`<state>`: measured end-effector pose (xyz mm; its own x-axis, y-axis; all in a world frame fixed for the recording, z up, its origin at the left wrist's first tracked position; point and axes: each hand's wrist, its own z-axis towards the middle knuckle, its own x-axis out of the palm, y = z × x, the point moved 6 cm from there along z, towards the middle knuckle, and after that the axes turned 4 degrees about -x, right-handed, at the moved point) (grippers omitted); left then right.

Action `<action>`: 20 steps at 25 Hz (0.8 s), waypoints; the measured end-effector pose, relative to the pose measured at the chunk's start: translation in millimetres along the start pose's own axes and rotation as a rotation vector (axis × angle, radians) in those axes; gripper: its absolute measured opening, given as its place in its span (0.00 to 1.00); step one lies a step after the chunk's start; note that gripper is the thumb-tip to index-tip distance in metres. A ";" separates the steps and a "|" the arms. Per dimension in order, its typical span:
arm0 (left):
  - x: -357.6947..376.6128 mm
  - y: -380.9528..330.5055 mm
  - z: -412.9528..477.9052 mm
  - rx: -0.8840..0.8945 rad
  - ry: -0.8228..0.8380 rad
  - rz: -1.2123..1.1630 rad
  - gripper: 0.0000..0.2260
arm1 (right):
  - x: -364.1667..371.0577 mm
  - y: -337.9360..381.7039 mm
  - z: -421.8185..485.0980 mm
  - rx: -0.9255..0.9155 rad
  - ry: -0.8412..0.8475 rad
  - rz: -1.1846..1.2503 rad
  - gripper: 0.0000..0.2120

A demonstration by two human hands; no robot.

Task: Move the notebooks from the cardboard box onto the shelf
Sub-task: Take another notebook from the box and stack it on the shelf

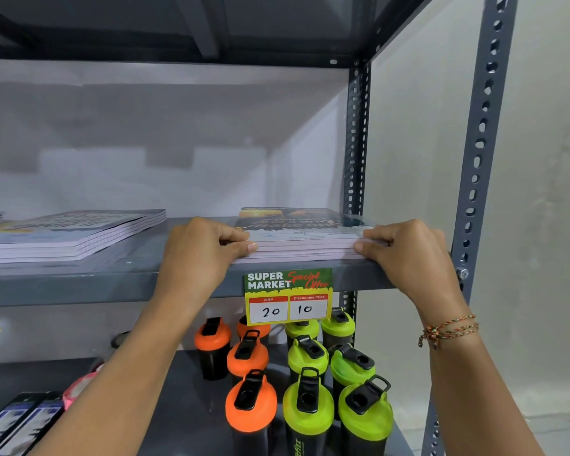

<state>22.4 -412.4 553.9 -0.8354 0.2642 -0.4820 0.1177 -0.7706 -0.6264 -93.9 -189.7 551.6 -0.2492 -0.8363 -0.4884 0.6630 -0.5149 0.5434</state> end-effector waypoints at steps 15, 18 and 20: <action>0.1 -2.1 -2.1 0.001 0.045 0.047 0.15 | -0.6 -2.1 -3.4 0.061 -0.029 0.036 0.15; -2.4 0.2 -3.1 -0.002 0.037 0.040 0.15 | -2.7 -4.2 -7.4 0.039 -0.059 0.057 0.15; -3.2 1.2 -3.6 -0.003 0.035 0.038 0.15 | -2.6 -4.7 -8.4 0.029 -0.063 0.046 0.14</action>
<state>27.2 -412.1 552.5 -0.8107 0.2552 -0.5269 0.1509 -0.7785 -0.6093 -90.5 -183.6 544.6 -0.2633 -0.8691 -0.4188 0.6546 -0.4798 0.5842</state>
